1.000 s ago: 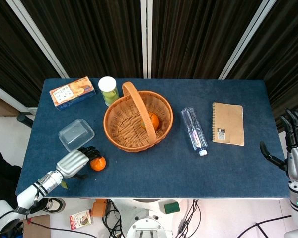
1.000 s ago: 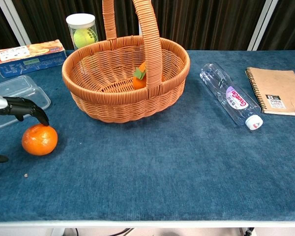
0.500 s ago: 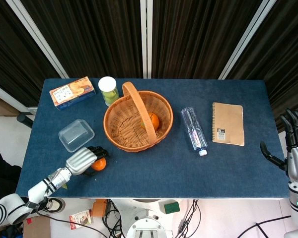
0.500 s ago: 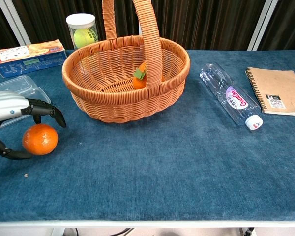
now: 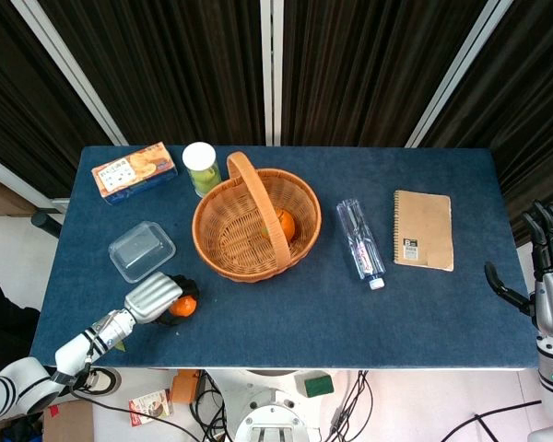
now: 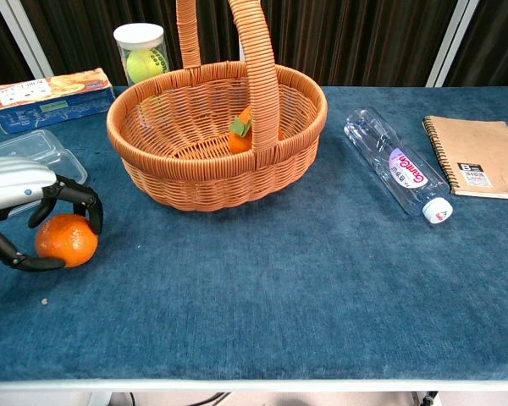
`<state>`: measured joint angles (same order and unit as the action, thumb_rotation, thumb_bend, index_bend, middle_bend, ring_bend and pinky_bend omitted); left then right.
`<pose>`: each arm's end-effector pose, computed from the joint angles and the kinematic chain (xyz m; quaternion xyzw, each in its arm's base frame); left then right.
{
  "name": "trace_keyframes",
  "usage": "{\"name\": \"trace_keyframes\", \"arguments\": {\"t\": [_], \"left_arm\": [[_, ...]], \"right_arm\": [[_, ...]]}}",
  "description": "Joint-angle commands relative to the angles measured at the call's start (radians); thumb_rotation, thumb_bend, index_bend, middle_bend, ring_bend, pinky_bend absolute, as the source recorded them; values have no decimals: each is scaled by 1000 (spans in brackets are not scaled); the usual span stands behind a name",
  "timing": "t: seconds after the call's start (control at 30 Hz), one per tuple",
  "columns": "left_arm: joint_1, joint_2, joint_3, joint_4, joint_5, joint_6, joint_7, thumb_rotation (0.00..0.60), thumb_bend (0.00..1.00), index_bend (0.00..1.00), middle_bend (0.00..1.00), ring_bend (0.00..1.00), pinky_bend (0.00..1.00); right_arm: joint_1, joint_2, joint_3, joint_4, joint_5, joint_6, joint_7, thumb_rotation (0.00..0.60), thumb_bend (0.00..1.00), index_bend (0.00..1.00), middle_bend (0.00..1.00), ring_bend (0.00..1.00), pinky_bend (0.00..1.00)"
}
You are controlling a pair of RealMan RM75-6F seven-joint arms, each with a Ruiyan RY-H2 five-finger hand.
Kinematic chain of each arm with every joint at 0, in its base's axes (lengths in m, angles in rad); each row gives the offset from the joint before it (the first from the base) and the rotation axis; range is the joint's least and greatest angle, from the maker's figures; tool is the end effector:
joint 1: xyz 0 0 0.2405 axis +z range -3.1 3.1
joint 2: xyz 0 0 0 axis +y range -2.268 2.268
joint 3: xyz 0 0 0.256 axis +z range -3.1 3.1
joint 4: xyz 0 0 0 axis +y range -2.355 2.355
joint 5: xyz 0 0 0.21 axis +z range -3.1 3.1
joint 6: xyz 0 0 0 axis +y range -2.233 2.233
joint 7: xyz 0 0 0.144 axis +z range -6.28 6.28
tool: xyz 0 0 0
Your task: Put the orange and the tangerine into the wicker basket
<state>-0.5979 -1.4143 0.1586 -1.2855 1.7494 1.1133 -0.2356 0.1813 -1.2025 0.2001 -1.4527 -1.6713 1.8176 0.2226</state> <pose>-0.2439 0.2666 0.0068 -0.8267 -0.3409 -0.3525 0.2758 -0.2613 -0.2217 0.2006 0.5288 -0.2187 0.6229 0.5335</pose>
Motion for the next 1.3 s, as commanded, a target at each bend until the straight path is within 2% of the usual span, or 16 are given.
{"name": "trace_keyframes", "arguments": {"t": [0.03, 0.17, 0.33, 0.47, 0.6, 0.67, 0.8, 1.0, 1.13, 1.3], "left_arm": [[4, 13, -5, -16, 5, 26, -6, 600, 304, 447, 452, 414, 633], [17, 59, -18, -63, 18, 99, -24, 600, 305, 447, 460, 418, 633], [29, 166, -64, -161, 4, 192, -41, 600, 307, 447, 463, 420, 633], [23, 243, -132, -263, -51, 227, -93, 600, 307, 453, 485, 442, 653], [-33, 273, -218, -323, -97, 192, -89, 600, 307, 464, 496, 453, 660], [-69, 254, -255, -330, -131, 148, -86, 600, 307, 480, 503, 455, 660], [-175, 196, -321, -297, -222, -14, -67, 600, 307, 483, 506, 456, 660], [-294, 43, -357, -174, -326, -200, -7, 600, 307, 481, 506, 456, 660], [-339, -54, -379, -80, -353, -231, 2, 600, 307, 480, 506, 456, 660], [-378, -127, -380, 22, -369, -272, 17, 600, 307, 480, 505, 456, 660]], "right_arm": [[-1, 1, 1, 0, 2, 0, 2, 600, 327, 0, 0, 0, 0], [-2, 3, 4, 1, 3, 3, 5, 600, 327, 0, 0, 0, 0], [-2, 6, 6, -1, 3, 5, 9, 600, 327, 0, 0, 0, 0], [-1, 4, 5, 2, 0, 4, 9, 600, 327, 0, 0, 0, 0], [4, 0, 6, 6, 2, -5, 10, 600, 327, 0, 0, 0, 0], [6, -1, 5, 6, 1, -10, 5, 600, 327, 0, 0, 0, 0], [9, -3, 4, 3, -5, -10, -4, 600, 327, 0, 0, 0, 0], [7, -4, 8, 12, 13, -17, 8, 600, 327, 0, 0, 0, 0], [8, -6, 9, 22, 21, -24, 20, 600, 327, 0, 0, 0, 0], [11, -6, 13, 31, 29, -29, 32, 600, 327, 0, 0, 0, 0]]}}
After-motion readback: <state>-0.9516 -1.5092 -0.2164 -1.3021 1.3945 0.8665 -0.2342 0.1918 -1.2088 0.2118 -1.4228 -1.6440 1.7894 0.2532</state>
